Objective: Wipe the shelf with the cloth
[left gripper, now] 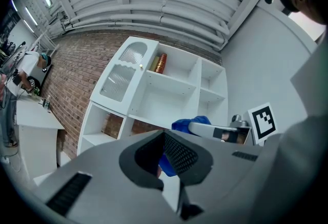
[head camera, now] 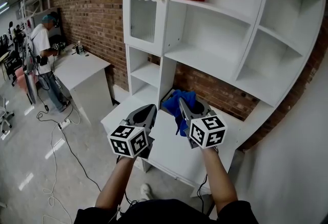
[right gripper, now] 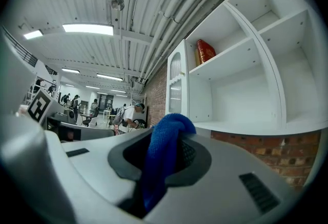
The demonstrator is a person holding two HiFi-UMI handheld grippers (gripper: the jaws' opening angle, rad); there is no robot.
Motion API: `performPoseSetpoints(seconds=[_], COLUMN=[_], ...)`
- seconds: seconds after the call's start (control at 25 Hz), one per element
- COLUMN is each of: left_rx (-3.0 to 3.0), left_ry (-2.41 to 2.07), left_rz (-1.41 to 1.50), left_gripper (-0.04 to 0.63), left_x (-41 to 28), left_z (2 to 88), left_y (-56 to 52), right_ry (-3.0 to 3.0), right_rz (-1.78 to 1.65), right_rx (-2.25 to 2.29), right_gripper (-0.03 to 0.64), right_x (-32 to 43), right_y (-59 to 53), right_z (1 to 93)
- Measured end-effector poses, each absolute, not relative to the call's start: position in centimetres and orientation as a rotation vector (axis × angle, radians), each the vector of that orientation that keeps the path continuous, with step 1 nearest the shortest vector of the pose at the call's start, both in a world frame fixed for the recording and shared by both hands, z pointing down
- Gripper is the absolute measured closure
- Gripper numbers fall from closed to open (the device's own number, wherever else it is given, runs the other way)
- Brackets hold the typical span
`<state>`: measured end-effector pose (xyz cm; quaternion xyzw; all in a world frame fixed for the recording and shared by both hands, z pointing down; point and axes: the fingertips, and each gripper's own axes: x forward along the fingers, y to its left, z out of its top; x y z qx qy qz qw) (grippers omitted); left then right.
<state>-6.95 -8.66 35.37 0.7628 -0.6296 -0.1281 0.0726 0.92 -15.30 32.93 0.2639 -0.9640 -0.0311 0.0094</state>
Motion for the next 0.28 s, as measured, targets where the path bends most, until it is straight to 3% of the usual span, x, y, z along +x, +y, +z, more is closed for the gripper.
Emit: performPoseSetpoints(seconds=[0.28], left_rx=[2.303], left_ry=[-1.894], left_rz=[-0.394], left_gripper=[0.58], left_x=[-5.9], left_z=[35.0], left_y=[-7.3], right_ry=[-3.008], right_rz=[-0.107], right_rx=[0.816], right_gripper=[0.538], right_x=[2.0], right_y=[-13.9], right_z=[33.1])
